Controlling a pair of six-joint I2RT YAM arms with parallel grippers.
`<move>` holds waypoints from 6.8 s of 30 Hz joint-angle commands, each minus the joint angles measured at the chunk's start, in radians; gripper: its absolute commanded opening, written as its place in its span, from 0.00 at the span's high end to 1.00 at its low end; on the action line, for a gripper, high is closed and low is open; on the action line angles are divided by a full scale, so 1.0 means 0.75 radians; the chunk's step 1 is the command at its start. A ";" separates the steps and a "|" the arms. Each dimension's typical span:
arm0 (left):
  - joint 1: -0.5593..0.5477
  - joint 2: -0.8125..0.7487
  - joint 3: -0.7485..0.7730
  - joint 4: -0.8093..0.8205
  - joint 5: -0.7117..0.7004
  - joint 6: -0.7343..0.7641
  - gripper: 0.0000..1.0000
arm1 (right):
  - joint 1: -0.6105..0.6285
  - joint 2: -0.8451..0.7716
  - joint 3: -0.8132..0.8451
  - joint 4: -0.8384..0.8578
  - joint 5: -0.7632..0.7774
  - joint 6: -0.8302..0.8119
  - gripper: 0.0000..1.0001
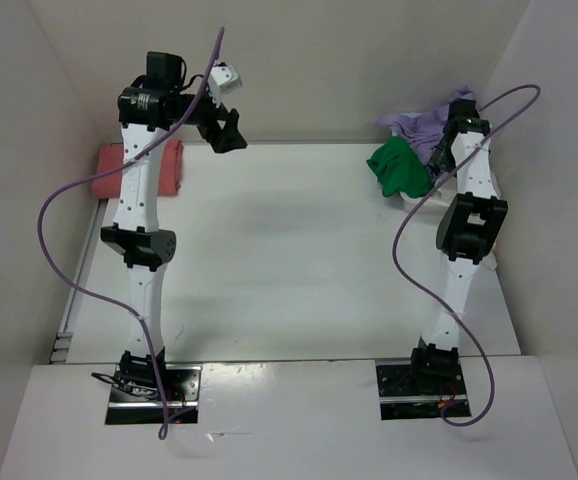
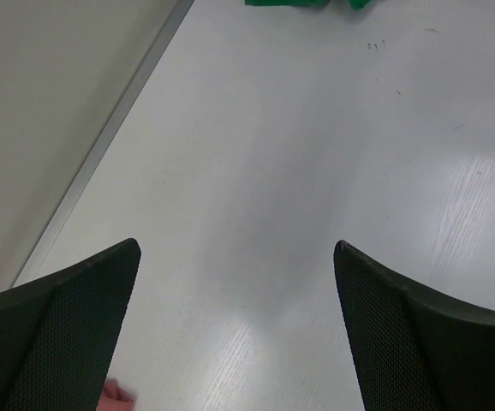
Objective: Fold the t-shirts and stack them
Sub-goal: Grab crumpled tshirt from bin with the right arm, then move the tshirt to the center of the board, then flatten out the tshirt
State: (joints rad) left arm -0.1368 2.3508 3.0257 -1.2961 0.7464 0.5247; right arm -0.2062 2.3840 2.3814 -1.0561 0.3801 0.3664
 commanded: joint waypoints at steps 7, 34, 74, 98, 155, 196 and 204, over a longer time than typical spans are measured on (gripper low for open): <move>0.013 -0.054 -0.097 0.000 0.025 0.051 0.00 | -0.050 0.032 0.048 -0.032 -0.059 -0.004 0.55; -0.077 -1.003 -1.528 0.547 -0.377 0.016 0.00 | 0.868 -1.468 -0.049 0.473 -0.179 -0.169 1.00; -0.292 -1.051 -2.557 0.983 -0.960 0.082 0.00 | 1.158 -1.409 -1.875 0.363 -0.182 0.730 0.00; -0.233 -0.955 -2.766 1.029 -1.038 0.202 1.00 | 0.817 -0.658 -1.332 0.515 -0.284 0.238 1.00; -0.133 -1.420 -3.032 0.818 -1.404 0.102 1.00 | 0.995 -0.855 -1.727 0.737 -0.568 0.329 0.49; -0.096 -1.394 -2.758 0.749 -1.335 0.104 1.00 | 0.901 -0.961 -1.245 0.378 -0.190 0.154 1.00; -0.081 -1.492 -2.872 0.712 -1.396 0.172 1.00 | 1.183 -1.256 -1.590 0.361 -0.445 0.280 1.00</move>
State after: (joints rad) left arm -0.2031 1.2522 0.9314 -0.7006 -0.2886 0.6312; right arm 0.5571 1.4570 1.3674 -0.7288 0.1493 0.5247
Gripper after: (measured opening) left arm 0.010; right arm 0.009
